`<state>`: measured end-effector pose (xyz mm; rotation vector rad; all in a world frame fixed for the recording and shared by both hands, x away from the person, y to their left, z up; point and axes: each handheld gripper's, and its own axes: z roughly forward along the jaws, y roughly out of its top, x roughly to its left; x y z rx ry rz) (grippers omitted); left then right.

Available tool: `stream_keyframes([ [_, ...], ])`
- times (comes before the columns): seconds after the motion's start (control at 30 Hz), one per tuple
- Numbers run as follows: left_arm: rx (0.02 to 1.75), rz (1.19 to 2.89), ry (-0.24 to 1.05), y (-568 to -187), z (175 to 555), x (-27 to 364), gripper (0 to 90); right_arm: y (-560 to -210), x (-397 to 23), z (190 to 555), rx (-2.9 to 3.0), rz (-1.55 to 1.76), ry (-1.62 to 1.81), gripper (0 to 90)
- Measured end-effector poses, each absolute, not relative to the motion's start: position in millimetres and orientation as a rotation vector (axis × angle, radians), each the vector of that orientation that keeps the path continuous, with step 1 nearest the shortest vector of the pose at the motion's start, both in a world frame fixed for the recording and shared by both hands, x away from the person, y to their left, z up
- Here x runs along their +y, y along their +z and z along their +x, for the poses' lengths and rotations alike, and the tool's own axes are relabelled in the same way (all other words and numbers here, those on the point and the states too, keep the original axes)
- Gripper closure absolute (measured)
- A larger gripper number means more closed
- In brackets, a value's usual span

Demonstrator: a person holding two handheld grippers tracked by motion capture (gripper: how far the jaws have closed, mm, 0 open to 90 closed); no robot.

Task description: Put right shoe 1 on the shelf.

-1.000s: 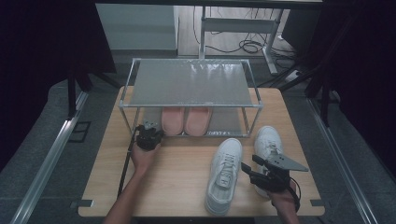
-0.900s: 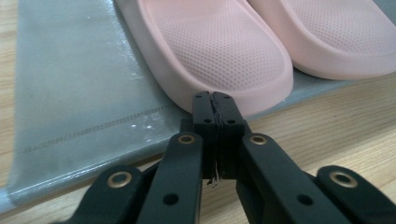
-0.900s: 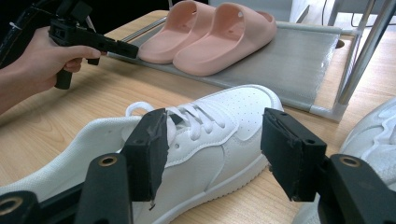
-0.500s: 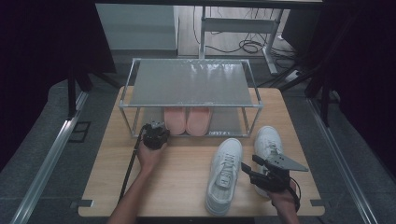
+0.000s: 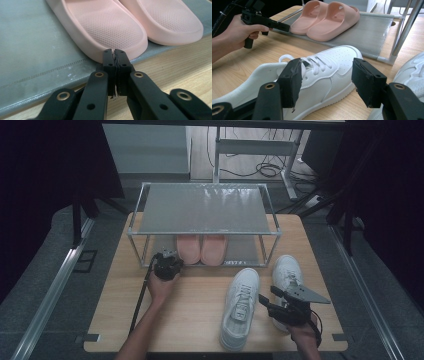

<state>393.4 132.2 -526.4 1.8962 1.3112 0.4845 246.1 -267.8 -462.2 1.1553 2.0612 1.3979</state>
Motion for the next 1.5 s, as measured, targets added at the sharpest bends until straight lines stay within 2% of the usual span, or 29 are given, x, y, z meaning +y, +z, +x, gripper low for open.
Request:
stream_keyframes([
  [0.27, 1.293, 1.891, 0.498, -519, 372, 145, 87.2, -460, -268, 245, 2.058, 1.152, 1.404, 42.0],
  [0.63, 1.237, 1.907, 0.424, -516, 338, 153, 81.7, -459, -266, 244, 2.056, 1.144, 1.406, 42.0],
  [0.77, 1.217, 1.920, 0.396, -516, 326, 157, 76.9, -459, -265, 244, 2.060, 1.144, 1.404, 42.0],
  [1.1, 1.205, 1.989, 0.320, -524, 300, 166, 55.8, -459, -264, 244, 2.065, 1.141, 1.399, 42.0],
  [1.3, 1.211, 2.007, 0.310, -527, 287, 170, 48.8, -459, -263, 243, 2.064, 1.139, 1.399, 42.0],
  [1.5, 1.205, 2.015, 0.299, -527, 273, 176, 47.6, -460, -261, 243, 2.071, 1.137, 1.396, 42.0],
])
